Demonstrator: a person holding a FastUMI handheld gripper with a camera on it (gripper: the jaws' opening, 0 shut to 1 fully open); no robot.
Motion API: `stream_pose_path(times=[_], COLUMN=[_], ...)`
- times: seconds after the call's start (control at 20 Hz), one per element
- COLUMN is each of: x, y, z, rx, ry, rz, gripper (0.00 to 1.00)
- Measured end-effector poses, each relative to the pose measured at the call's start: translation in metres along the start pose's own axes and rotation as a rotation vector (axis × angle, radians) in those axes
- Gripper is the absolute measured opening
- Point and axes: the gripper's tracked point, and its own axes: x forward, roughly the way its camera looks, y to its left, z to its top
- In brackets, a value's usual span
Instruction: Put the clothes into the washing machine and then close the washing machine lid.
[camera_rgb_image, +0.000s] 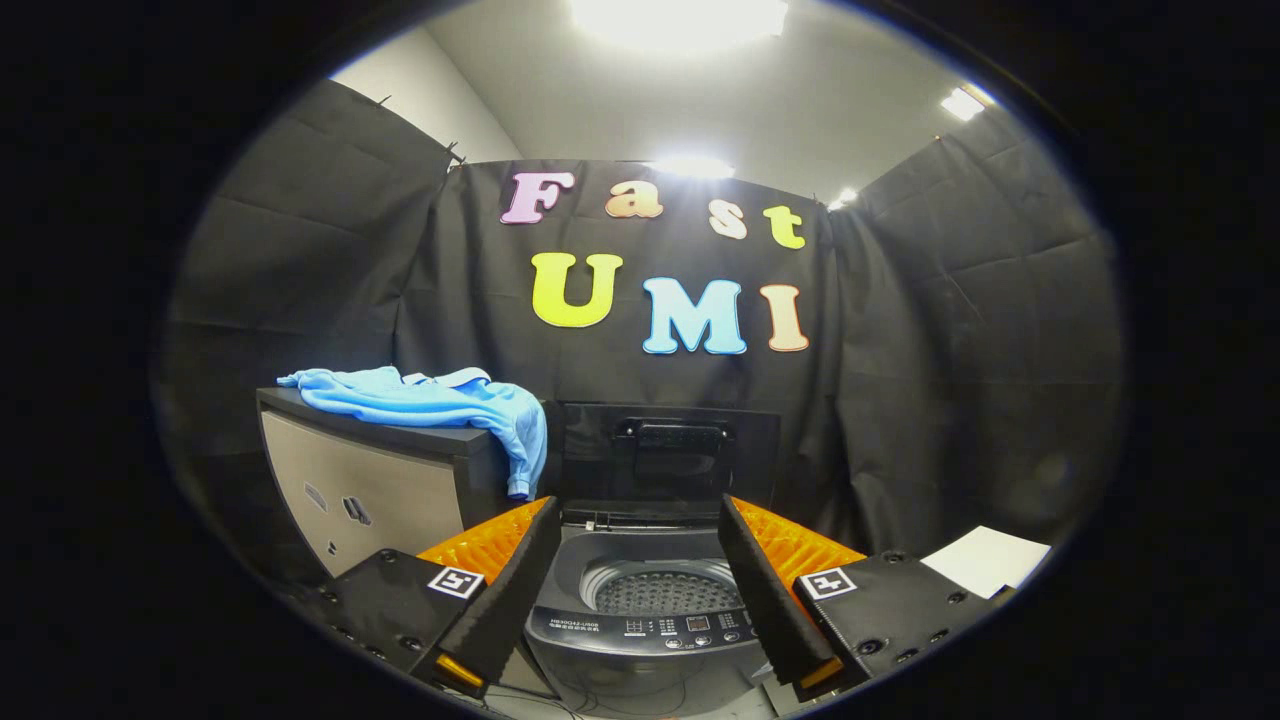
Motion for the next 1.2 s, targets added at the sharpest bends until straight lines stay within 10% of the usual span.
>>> stream_pose_path(times=[1.2], x=[0.027], y=[0.029], z=[0.041], rx=[0.017], ry=[0.011], rz=[0.125], gripper=[0.98])
